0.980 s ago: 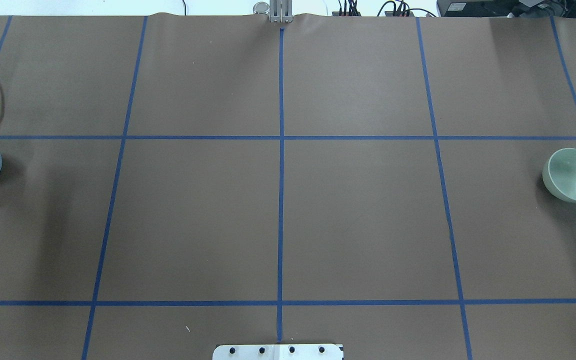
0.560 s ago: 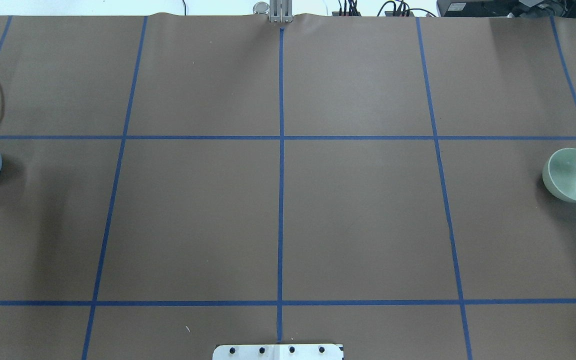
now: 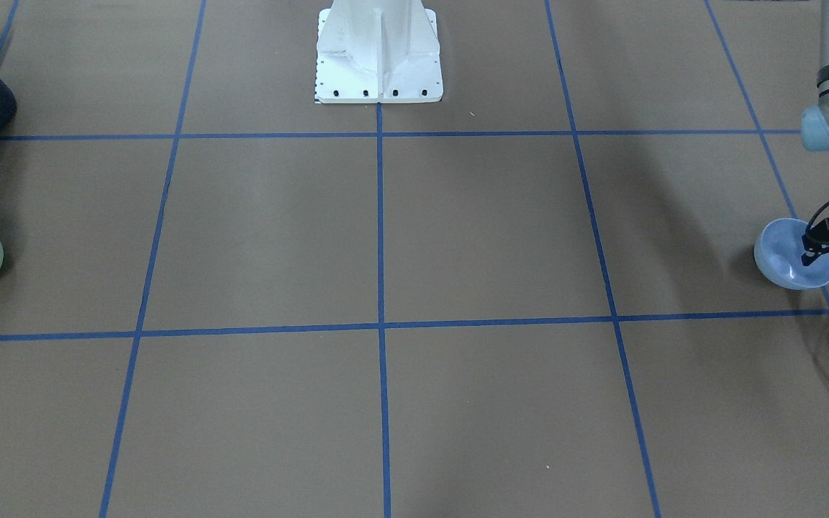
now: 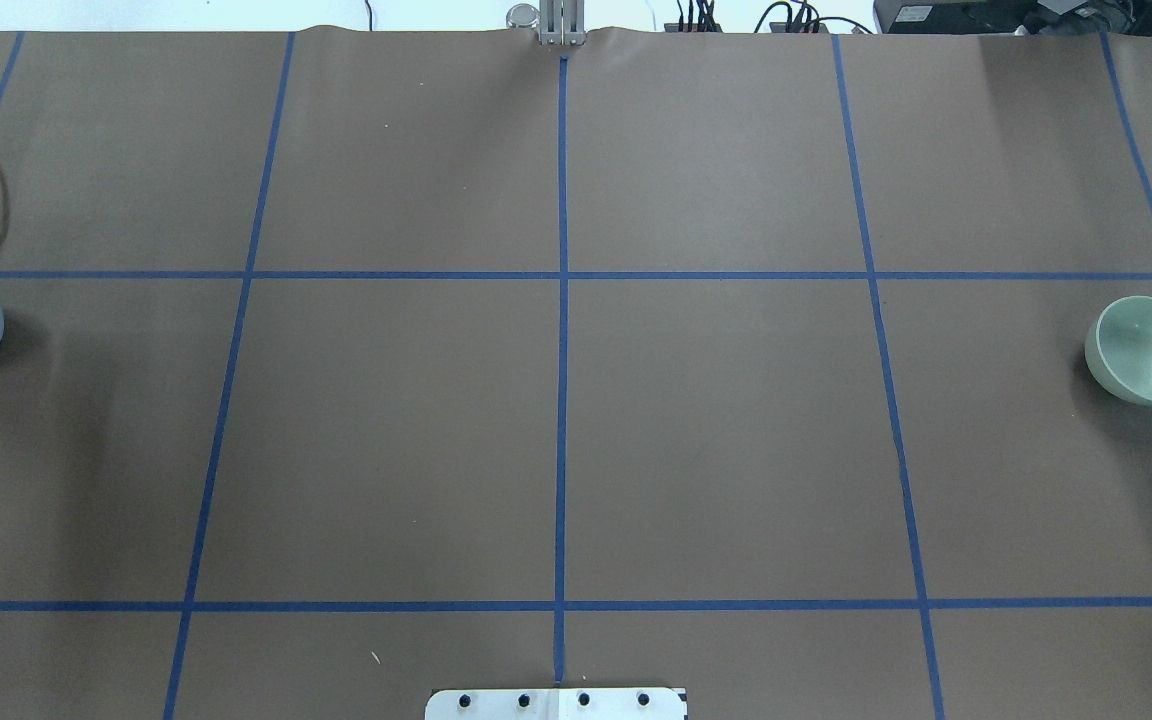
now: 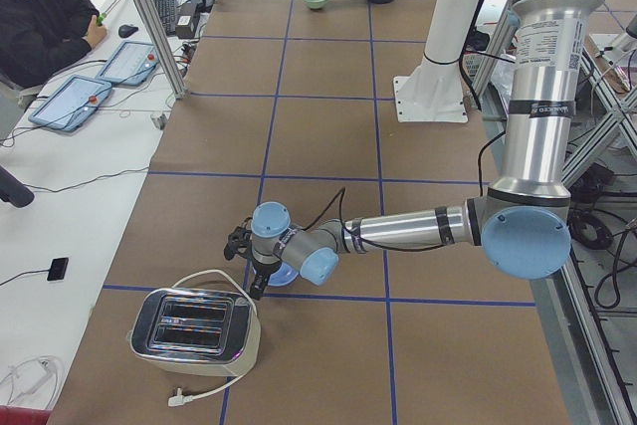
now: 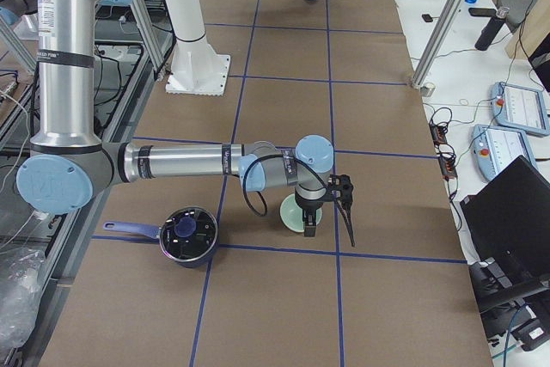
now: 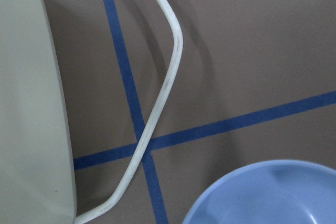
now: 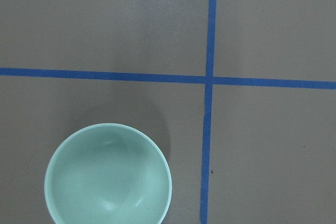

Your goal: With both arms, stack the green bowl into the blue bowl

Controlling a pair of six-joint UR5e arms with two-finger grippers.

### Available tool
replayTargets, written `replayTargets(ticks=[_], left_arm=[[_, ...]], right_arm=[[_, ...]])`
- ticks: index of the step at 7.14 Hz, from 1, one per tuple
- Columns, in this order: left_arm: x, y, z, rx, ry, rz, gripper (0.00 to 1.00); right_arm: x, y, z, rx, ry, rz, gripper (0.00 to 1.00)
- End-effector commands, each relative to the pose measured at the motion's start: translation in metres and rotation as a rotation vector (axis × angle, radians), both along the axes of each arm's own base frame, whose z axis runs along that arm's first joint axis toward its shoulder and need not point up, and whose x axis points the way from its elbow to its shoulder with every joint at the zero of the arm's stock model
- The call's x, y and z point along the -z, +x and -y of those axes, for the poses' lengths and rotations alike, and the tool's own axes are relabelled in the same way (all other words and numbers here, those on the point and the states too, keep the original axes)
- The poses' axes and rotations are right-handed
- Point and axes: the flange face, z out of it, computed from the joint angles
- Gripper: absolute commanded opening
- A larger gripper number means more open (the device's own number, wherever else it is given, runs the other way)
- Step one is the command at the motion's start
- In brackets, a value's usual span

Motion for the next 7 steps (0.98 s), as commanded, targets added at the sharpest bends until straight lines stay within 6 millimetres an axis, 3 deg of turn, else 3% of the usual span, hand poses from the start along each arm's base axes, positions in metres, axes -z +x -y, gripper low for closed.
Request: replayTargets(ticks=[1, 4, 5, 7], left_arm=[[0.000, 0.011, -0.004, -0.020, 0.000, -0.001, 0.98], [0.000, 0.011, -0.004, -0.020, 0.008, -0.004, 0.97], [0.002, 0.011, -0.003, -0.021, 0.011, -0.004, 0.85], [0.004, 0.011, -0.003, -0.024, 0.019, -0.005, 0.42]], right_arm=[[-0.004, -0.002, -0.001, 0.004, -0.012, -0.004, 1.00], [-0.026, -0.023, -0.001, 0.042, -0.052, -0.009, 1.00], [-0.024, -0.025, 0.007, 0.043, -0.047, -0.007, 0.99], [-0.024, -0.024, 0.007, 0.042, -0.048, -0.005, 0.99]])
